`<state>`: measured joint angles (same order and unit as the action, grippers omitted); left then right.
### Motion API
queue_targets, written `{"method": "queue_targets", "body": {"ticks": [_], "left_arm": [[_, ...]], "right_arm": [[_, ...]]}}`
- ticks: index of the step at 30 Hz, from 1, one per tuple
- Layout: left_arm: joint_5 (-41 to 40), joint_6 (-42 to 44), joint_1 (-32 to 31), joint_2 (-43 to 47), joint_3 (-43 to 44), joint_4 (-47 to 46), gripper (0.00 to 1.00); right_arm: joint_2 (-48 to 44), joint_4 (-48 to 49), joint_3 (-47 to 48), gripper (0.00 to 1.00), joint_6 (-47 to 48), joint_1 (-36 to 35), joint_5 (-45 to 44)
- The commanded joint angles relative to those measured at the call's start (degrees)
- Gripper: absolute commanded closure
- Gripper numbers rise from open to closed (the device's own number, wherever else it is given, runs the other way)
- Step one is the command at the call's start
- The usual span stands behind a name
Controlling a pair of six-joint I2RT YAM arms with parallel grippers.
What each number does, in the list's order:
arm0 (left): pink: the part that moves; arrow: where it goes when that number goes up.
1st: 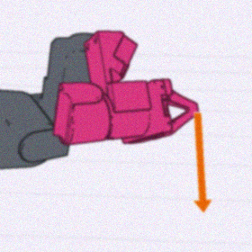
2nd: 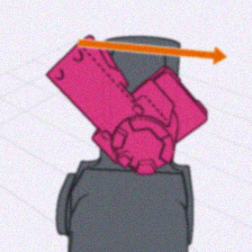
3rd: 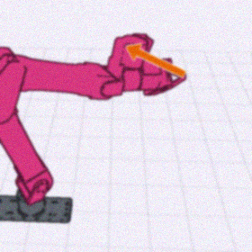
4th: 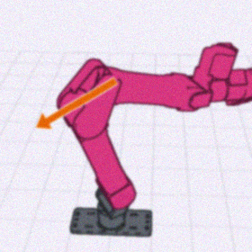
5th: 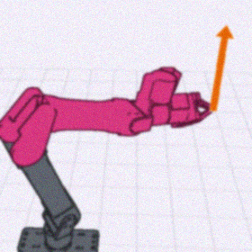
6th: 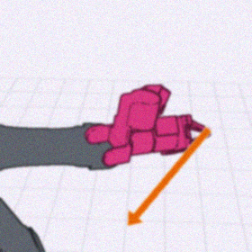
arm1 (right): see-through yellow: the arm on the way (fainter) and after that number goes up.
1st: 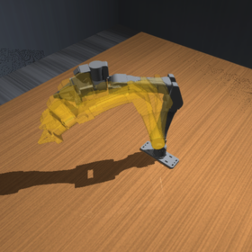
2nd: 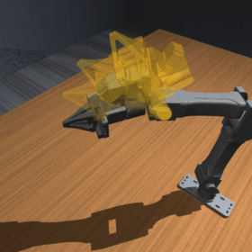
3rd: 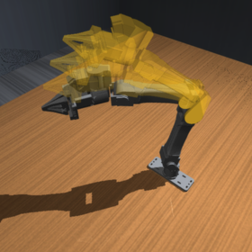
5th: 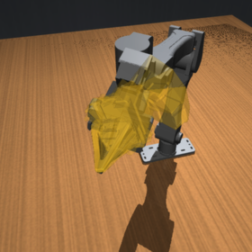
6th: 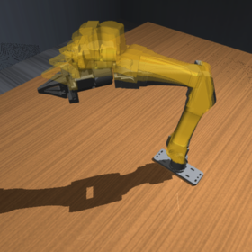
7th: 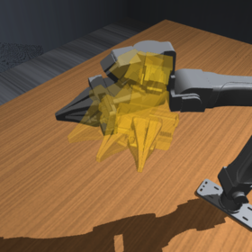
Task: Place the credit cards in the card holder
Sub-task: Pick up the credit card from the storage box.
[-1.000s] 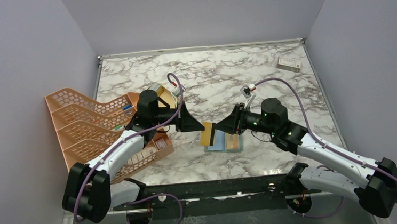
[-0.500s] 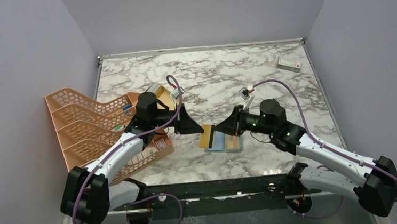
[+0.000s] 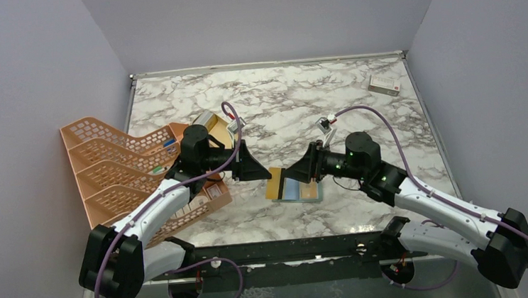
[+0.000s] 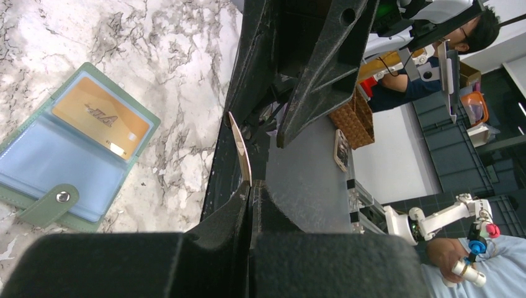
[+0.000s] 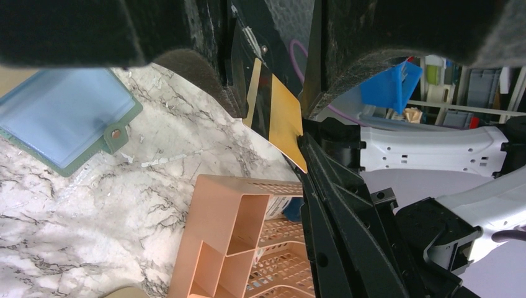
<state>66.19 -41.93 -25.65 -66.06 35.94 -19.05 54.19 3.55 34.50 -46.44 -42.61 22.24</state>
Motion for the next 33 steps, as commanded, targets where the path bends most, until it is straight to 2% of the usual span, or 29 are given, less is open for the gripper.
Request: {"method": "queue_targets", "body": {"ticks": [1, 12, 20, 22, 26, 29, 33], "left_arm": [[0.96, -0.65, -0.68, 1.52, -0.29, -2.93, 1.0], [0.79, -0.48, -0.81, -0.27, 0.87, -2.92, 1.0], [0.09, -0.25, -1.03, -0.8, -0.13, -2.92, 1.0], [-0.28, -0.41, -0.98, -0.91, -0.41, -2.92, 0.92], [-2.15, 0.18, -1.03, -1.16, -0.99, -2.73, 0.61], [-4.28, 1.81, -1.01, -1.71, -1.2, -1.54, 0.49], [-13.12, 12.74, -1.35, -3.23, 2.84, 14.39, 0.39]], "right_arm": [[0.59, -4.45, 2.56, 0.59, 1.65, -0.18, -3.87], [1.02, -4.55, 3.04, 0.59, 1.69, -0.11, -2.93], [0.69, -0.19, 1.71, 0.95, 1.03, -0.19, -0.02], [0.26, 0.27, 1.3, 0.99, 1.2, -0.19, -0.08], [0.16, -2.09, 1.44, 0.99, 2.93, -0.19, -2.47], [0.58, -6.18, 2.4, 0.99, 5.22, -0.19, -5.1], [1.15, -10.97, 3.83, 0.99, 9.73, -0.18, -10.38]]}}
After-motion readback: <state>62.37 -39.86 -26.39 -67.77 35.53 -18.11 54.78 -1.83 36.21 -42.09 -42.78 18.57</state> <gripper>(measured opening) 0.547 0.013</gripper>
